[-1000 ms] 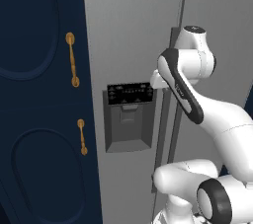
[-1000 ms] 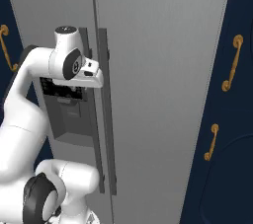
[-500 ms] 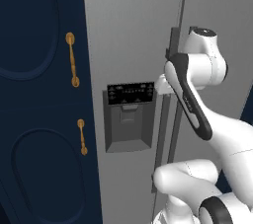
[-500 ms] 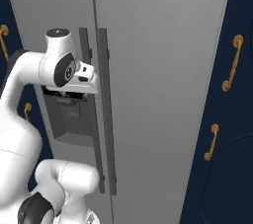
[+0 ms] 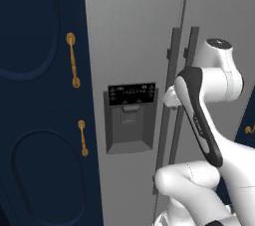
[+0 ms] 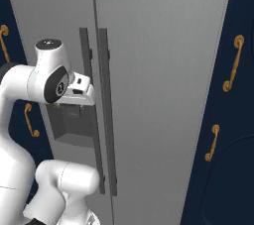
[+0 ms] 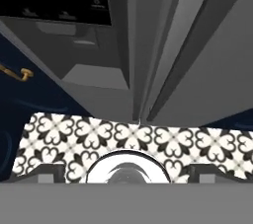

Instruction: Grab a lemon wedge from the fridge and one ice cube from the ice bowl, and put them in the glass of lemonade.

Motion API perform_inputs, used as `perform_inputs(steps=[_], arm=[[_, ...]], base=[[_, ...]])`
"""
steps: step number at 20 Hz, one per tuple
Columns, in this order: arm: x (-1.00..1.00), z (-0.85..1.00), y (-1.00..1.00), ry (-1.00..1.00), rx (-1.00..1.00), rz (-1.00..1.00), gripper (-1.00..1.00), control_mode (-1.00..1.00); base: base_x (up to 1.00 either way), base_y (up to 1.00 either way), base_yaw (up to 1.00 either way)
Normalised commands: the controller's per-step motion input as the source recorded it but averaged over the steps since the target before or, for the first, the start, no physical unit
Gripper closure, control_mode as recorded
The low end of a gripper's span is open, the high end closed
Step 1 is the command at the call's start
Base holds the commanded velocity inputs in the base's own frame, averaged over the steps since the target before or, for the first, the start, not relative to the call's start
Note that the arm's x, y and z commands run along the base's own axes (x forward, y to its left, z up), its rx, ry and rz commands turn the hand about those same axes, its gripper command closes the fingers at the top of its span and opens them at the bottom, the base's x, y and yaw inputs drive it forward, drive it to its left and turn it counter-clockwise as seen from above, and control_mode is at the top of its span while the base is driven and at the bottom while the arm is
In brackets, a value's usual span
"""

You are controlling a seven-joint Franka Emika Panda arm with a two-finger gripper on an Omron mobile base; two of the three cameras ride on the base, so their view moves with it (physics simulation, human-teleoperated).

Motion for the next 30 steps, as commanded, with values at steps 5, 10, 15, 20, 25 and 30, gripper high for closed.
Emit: perform_inputs(steps=[5, 10, 15, 20, 25, 30], arm=[[0.00, -0.02, -0.22, 0.00, 0.00, 0.00, -1.00, -1.00], [0.00, 0.00, 0.00, 0.00, 0.00, 0.00, -1.00, 1.00], [0.00, 0.00, 0.00, 0.00, 0.00, 0.00, -1.00, 1.00], [0.00, 0.00, 0.00, 0.00, 0.00, 0.00, -1.00, 1.00], [0.00, 0.00, 0.00, 0.00, 0.00, 0.00, -1.00, 1.00], [0.00, 0.00, 0.00, 0.00, 0.00, 0.00, -1.00, 1.00]], base=[[0.00, 0.00, 0.00], [-0.49, -0.54, 0.00], [-1.00, -0.22, 0.00], [-0.66, 0.21, -0.01], [-0.11, 0.49, 0.00], [-0.06, 0.30, -0.04]])
